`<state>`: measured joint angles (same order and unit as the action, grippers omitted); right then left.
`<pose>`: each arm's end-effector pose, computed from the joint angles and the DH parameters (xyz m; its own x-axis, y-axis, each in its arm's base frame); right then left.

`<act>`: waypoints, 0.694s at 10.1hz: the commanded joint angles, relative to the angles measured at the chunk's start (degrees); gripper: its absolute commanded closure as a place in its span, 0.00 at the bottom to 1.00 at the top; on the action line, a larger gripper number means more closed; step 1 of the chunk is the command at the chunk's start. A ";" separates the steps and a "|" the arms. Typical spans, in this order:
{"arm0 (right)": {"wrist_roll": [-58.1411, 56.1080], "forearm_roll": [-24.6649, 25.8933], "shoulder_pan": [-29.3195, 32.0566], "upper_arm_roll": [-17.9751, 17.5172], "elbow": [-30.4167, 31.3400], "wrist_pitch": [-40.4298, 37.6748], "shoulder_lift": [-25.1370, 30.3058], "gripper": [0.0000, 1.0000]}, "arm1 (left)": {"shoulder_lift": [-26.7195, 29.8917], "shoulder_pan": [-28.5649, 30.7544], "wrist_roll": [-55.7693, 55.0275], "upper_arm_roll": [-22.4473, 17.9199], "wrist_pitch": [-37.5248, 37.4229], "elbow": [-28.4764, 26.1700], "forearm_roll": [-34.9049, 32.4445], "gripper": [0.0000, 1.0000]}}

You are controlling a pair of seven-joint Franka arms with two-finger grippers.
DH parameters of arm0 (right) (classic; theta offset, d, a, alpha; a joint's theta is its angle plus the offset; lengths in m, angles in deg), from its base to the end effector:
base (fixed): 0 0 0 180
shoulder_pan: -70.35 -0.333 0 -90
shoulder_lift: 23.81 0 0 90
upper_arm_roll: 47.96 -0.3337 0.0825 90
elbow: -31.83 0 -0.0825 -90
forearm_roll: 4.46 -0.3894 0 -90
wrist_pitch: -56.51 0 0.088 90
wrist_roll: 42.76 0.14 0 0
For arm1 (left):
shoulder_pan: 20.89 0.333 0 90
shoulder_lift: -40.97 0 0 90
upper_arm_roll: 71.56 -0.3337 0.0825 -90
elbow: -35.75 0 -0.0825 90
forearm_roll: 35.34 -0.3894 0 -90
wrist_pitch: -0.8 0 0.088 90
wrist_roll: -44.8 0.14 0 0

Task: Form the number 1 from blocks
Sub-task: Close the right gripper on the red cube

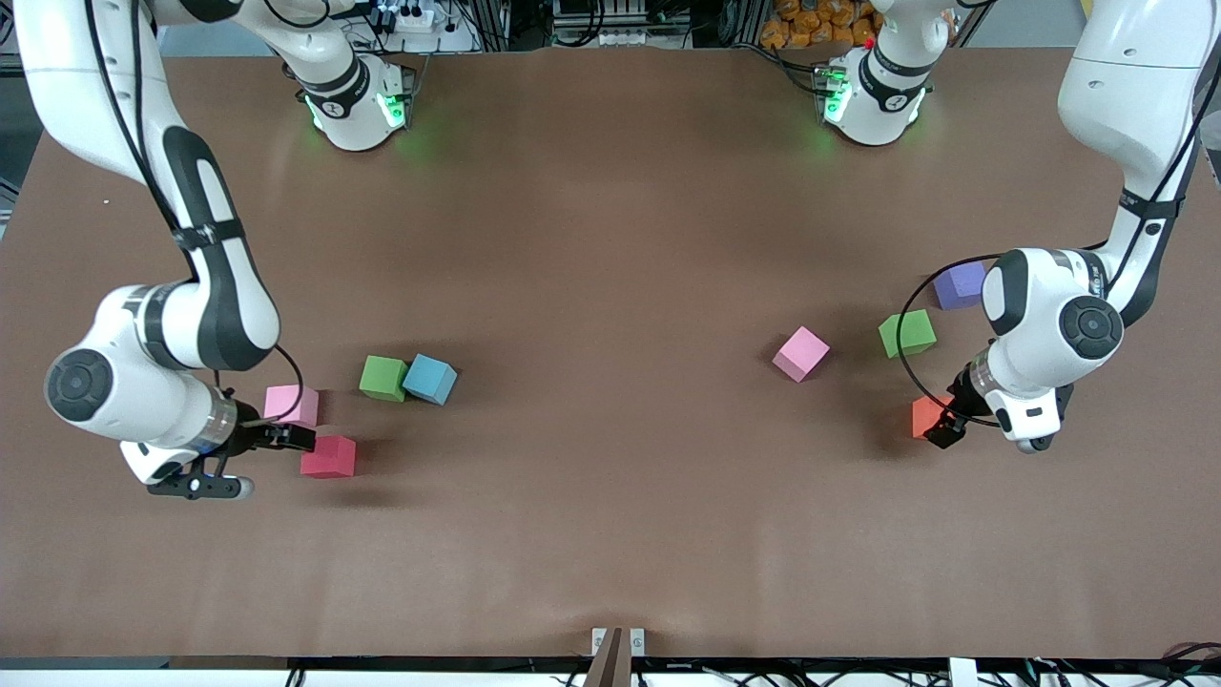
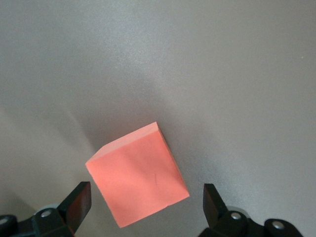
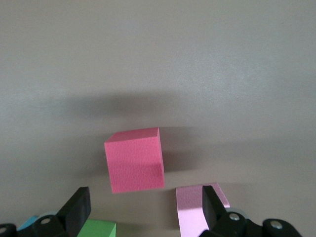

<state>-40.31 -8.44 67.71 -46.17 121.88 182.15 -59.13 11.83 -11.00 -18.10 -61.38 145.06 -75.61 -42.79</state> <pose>0.7141 0.0177 0.2601 0.9980 -0.0625 0.0029 -0.0623 -0.9973 -0.0387 0.6439 0.0014 0.2071 0.5261 0.8498 0.0327 0.8470 -0.5271 0.0694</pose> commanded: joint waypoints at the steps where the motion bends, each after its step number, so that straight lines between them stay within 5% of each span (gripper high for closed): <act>1: 1.33 -0.50 -2.44 1.98 -3.38 0.66 -3.35 0.00 | 0.14 -0.31 -9.04 -0.16 0.85 -0.09 -1.51 0.00; 7: 1.42 -1.73 -3.15 2.16 -3.38 1.89 -6.87 0.00 | -3.29 -0.05 -18.13 -0.25 0.76 2.90 -2.04 0.00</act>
<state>-39.57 -9.23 65.01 -44.58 120.19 183.98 -64.26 10.31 -11.01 -34.08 -61.45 145.33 -73.75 -42.81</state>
